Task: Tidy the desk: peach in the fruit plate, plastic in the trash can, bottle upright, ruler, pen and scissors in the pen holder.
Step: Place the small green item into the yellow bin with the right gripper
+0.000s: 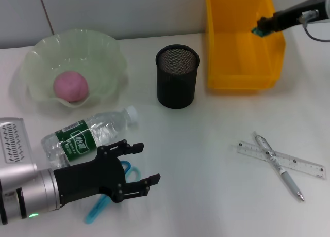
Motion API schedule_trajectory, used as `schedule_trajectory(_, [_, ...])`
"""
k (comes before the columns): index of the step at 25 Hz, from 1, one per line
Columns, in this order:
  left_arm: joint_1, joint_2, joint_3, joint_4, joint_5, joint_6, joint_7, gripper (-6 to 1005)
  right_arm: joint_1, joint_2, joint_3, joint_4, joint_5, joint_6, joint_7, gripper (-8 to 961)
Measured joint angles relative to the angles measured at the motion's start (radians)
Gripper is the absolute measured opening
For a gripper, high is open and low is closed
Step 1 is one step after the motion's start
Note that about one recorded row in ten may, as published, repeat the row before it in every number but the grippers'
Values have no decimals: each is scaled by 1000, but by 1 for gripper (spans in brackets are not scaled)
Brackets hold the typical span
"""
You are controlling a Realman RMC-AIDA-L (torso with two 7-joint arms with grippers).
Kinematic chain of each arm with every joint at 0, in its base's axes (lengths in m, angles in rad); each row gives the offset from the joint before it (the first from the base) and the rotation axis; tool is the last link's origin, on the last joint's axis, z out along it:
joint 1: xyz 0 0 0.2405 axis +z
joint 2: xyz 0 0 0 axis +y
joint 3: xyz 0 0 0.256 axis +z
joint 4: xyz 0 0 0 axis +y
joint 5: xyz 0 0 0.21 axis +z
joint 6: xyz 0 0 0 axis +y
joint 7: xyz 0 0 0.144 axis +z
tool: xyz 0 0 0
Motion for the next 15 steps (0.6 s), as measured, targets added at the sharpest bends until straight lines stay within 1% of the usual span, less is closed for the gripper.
schedule_trajectory(2, [-4,0,3,0,0,1,-2,800,9,4,-17,38,1,59,-15,481])
schedule_trajectory(8, [-6,0,7,0,0,2,-3,800,53,3,-79,170,-10,177,-34,494])
schedule_trajectory(10, [-6,0,7,0,0,2,-4,800,62,3,-100,197,-17,203,-39,498])
schedule_trajectory(14, [-3,0,6,0,-4,6,-4,800,70,2,-111,215,-25,213,-40,507])
schedule_trajectory(15, [-3,0,6,0,-4,6,-4,800,69,2,-111,214,-25,213,-40,569])
